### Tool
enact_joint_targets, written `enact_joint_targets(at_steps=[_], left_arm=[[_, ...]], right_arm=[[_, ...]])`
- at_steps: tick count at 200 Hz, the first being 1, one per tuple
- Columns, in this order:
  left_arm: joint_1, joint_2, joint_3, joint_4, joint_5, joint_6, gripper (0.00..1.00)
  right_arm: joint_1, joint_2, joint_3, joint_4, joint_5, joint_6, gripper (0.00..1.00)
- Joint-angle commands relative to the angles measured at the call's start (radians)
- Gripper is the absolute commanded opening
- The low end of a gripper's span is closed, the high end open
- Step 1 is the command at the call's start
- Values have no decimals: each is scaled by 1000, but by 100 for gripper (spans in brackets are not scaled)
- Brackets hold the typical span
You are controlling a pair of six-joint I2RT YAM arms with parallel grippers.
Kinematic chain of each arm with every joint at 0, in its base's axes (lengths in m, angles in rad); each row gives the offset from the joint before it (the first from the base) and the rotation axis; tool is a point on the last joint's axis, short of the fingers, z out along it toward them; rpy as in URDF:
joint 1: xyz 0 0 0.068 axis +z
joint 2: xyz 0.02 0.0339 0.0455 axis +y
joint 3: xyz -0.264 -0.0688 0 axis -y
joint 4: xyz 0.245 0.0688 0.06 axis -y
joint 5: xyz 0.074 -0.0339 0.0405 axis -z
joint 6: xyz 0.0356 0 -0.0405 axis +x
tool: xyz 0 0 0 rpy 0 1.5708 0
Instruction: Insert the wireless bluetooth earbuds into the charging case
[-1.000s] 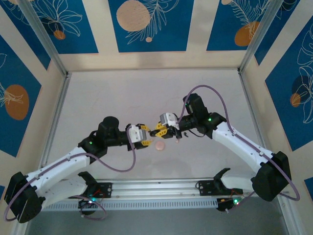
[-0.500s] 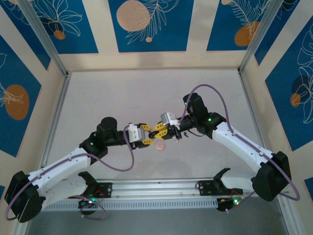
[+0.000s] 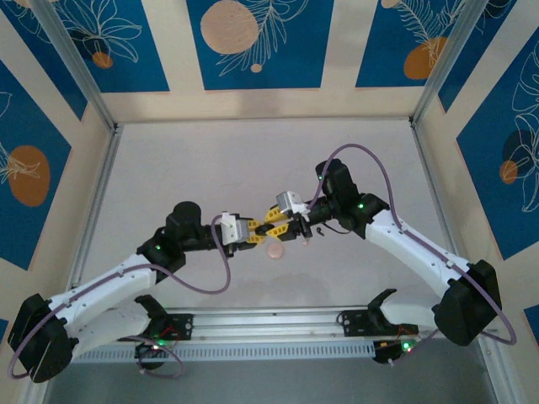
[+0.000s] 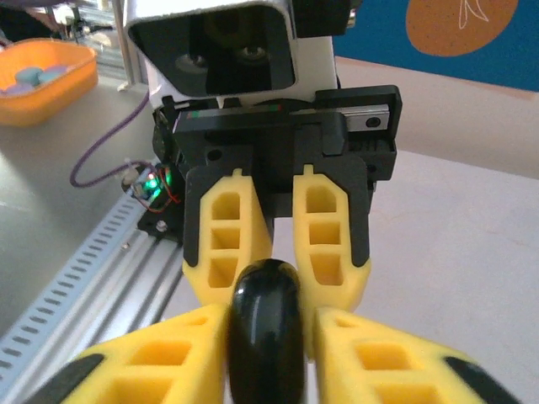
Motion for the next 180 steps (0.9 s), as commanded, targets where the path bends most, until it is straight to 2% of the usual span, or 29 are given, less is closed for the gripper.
enact_joint_targets(at_steps=[1, 42, 137, 157, 180], left_arm=[[-9, -10, -3, 27, 44, 4, 17], [-9, -9, -3, 21, 45, 6, 17], [-10, -10, -12, 39, 37, 3, 16], [-9, -6, -29, 71, -1, -9, 16], [-7, 2, -94, 180, -101, -34, 15]], right_arm=[[-14, 1, -14, 46, 64, 76, 38], [-46, -13, -28, 120, 106, 145, 43], [-85, -46, -72, 206, 168, 248, 43], [-97, -67, -80, 226, 153, 279, 44], [-125, -92, -76, 232, 158, 387, 46]])
